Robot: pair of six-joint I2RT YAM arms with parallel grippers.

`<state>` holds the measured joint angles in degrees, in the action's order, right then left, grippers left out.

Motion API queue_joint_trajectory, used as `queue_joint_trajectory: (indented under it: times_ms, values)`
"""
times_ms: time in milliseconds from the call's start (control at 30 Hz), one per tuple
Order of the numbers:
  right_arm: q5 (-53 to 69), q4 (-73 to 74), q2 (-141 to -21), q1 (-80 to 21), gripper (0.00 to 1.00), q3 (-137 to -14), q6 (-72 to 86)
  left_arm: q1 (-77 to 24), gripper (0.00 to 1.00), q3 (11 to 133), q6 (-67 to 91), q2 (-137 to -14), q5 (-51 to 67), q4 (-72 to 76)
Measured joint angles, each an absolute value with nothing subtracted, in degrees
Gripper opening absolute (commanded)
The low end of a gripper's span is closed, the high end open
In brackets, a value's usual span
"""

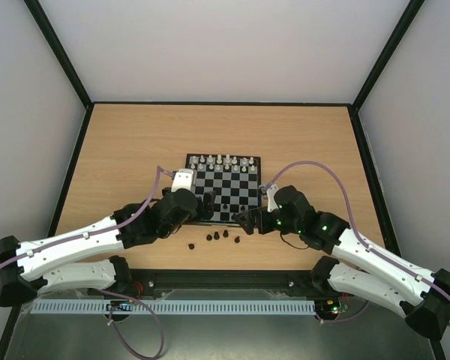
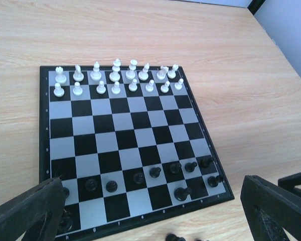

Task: Set up the chess pieces on the board
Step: Pick up the chess piece at the center of the board.

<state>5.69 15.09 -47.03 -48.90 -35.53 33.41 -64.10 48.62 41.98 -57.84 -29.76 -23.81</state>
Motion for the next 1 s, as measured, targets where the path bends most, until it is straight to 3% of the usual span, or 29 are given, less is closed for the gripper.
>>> queue_joint_trajectory:
  times_ms: [1000]
  values:
    - [11.62,8.14,-40.18,-48.9,0.99,-25.34,34.85,-63.29,0.99,52.64,39.42,-74.72,-23.11,-16.32]
